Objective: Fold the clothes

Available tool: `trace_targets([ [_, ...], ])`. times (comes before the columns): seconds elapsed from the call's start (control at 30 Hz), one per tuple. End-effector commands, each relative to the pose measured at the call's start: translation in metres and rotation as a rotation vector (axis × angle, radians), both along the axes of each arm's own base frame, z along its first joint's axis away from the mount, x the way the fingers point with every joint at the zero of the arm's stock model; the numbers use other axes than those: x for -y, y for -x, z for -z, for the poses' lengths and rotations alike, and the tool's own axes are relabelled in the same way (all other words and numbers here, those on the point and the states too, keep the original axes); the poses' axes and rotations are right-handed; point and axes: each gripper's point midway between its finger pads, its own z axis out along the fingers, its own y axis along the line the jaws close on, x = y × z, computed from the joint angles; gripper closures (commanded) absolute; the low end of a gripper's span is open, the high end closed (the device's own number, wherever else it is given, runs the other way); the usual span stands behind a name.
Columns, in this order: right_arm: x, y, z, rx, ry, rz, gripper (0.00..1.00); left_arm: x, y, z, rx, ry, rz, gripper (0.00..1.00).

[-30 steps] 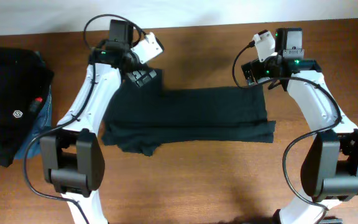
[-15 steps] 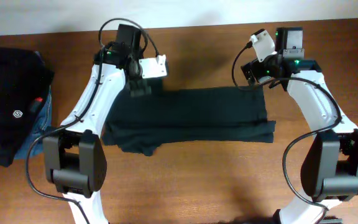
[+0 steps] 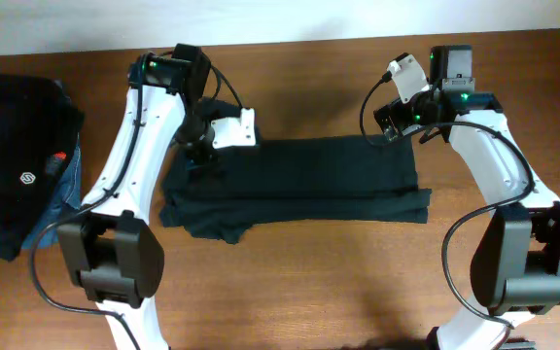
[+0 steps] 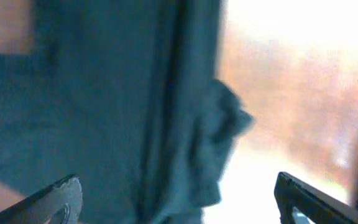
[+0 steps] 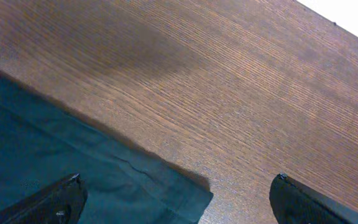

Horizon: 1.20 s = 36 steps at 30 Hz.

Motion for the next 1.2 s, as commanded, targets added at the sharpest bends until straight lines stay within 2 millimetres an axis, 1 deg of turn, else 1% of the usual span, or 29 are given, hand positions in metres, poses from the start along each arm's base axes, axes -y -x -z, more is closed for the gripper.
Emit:
trace_targets([
  [0.0,-0.002,-0.004,-0.009,0.024,-0.007,-0.022,0.01,0.001,-0.002,-0.002,0.018,0.020,0.058,0.01],
  [0.07,-0.004,-0.004,-0.009,0.044,0.035,-0.097,0.01,-0.002,-0.015,0.000,0.074,-0.005,0.060,0.01],
  [0.1,-0.008,-0.003,-0.009,0.065,0.093,-0.213,0.01,-0.001,-0.022,0.001,0.103,-0.006,0.060,0.01],
  [0.13,-0.008,-0.002,-0.009,0.071,0.118,-0.255,0.01,0.000,-0.028,0.001,0.127,-0.002,0.060,0.01],
  [0.17,-0.008,0.001,-0.006,0.078,0.190,-0.351,0.01,0.001,-0.035,0.000,0.155,0.004,0.059,0.01],
  [0.27,-0.007,0.005,-0.003,0.087,0.282,-0.474,0.01,0.004,-0.046,-0.001,0.202,0.013,0.058,0.01],
  [0.33,-0.012,0.007,-0.001,0.091,0.282,-0.526,0.01,0.005,-0.050,-0.002,0.222,0.018,0.058,0.01],
  [0.43,-0.021,0.018,0.005,0.052,0.254,-0.562,0.01,0.006,-0.053,-0.002,0.234,0.020,0.058,0.01],
  [0.5,-0.027,0.032,0.012,-0.004,0.225,-0.583,0.01,0.009,-0.051,-0.003,0.221,0.041,0.044,0.01],
  [0.6,-0.028,0.048,0.020,-0.078,0.215,-0.592,0.01,0.009,-0.051,-0.003,0.222,0.042,0.044,0.01],
  [0.67,-0.033,0.065,0.025,-0.137,0.175,-0.617,0.01,0.010,-0.051,-0.003,0.221,0.046,0.044,0.01],
  [0.73,-0.044,0.092,0.029,-0.201,0.133,-0.737,0.01,0.010,-0.051,-0.003,0.220,0.046,0.044,0.01],
  [0.8,-0.056,0.124,0.031,-0.269,0.093,-0.873,0.01,0.010,-0.051,-0.003,0.219,0.048,0.044,0.01],
  [0.87,-0.066,0.144,0.030,-0.324,0.052,-0.932,0.01,0.012,-0.051,-0.004,0.219,0.059,0.045,0.01],
  [0.97,-0.072,0.148,0.030,-0.331,0.054,-0.951,0.01,0.014,-0.051,-0.004,0.221,0.069,0.045,0.01],
  [1.17,-0.078,0.143,0.030,-0.318,0.052,-0.935,0.01,0.014,-0.053,-0.004,0.227,0.070,0.046,0.01],
])
